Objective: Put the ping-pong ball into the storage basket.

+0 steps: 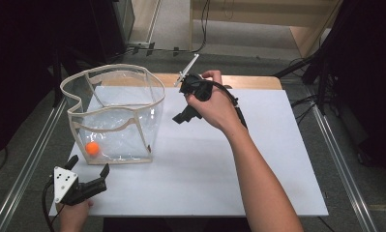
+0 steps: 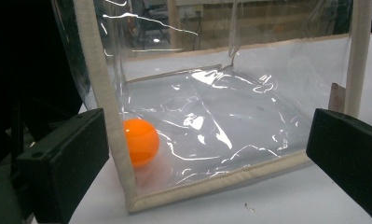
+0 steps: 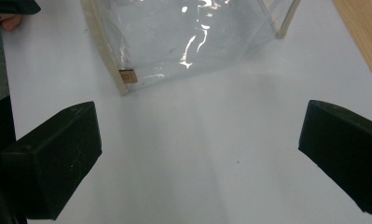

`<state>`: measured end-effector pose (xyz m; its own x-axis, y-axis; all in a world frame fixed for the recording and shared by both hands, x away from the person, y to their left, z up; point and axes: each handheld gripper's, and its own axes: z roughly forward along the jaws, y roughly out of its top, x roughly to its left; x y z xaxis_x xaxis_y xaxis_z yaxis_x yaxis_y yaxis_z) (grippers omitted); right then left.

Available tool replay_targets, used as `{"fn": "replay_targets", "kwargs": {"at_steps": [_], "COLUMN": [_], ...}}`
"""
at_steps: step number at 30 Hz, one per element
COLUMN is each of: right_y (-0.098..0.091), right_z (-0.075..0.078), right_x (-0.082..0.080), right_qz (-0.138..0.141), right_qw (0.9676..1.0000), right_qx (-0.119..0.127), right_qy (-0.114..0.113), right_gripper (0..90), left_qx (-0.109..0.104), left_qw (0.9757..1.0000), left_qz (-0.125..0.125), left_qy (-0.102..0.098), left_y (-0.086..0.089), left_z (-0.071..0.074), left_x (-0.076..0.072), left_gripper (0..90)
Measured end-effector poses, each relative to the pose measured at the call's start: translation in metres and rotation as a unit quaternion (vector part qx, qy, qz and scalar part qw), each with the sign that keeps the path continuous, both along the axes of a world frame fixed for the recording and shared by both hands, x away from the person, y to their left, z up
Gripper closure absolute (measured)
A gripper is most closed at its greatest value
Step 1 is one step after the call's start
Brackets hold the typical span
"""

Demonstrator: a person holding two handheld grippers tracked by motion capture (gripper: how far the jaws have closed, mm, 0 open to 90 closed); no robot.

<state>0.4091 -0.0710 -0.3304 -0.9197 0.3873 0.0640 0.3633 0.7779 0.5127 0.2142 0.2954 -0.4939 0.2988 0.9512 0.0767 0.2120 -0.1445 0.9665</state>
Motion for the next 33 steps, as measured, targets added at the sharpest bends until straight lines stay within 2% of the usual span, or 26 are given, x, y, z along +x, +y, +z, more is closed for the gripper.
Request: {"fn": "replay_targets", "kwargs": {"at_steps": [3,11,21,31,33], "right_y": [-0.002,-0.006,-0.015,-0.026,-0.029], "right_z": [-0.003,-0.014,-0.027,-0.046,-0.048], "right_x": [-0.003,-0.010,-0.019,-0.032,-0.034], "right_qz": [-0.002,0.002,-0.001,-0.009,-0.008], "right_qw": [1.0000,1.0000,1.0000,0.9999,0.9999], "right_qx": [-0.009,-0.009,0.000,0.008,0.004], "right_qy": [-0.002,-0.003,0.000,0.005,0.006], "right_gripper": [0.0,0.0,0.0,0.0,0.0], "left_qx": [0.001,0.003,0.002,0.004,0.004], "left_qw": [1.0000,1.0000,1.0000,1.0000,1.0000], "left_qz": [0.001,0.000,0.000,0.002,0.002], "left_qy": [0.000,0.001,0.000,-0.001,-0.001], "left_y": [0.000,0.000,0.000,-0.001,-0.001], "left_z": [0.000,0.000,0.000,0.000,0.000], "left_x": [0.000,0.000,0.000,-0.001,-0.001], "left_gripper": [0.0,0.0,0.0,0.0,0.0]}}
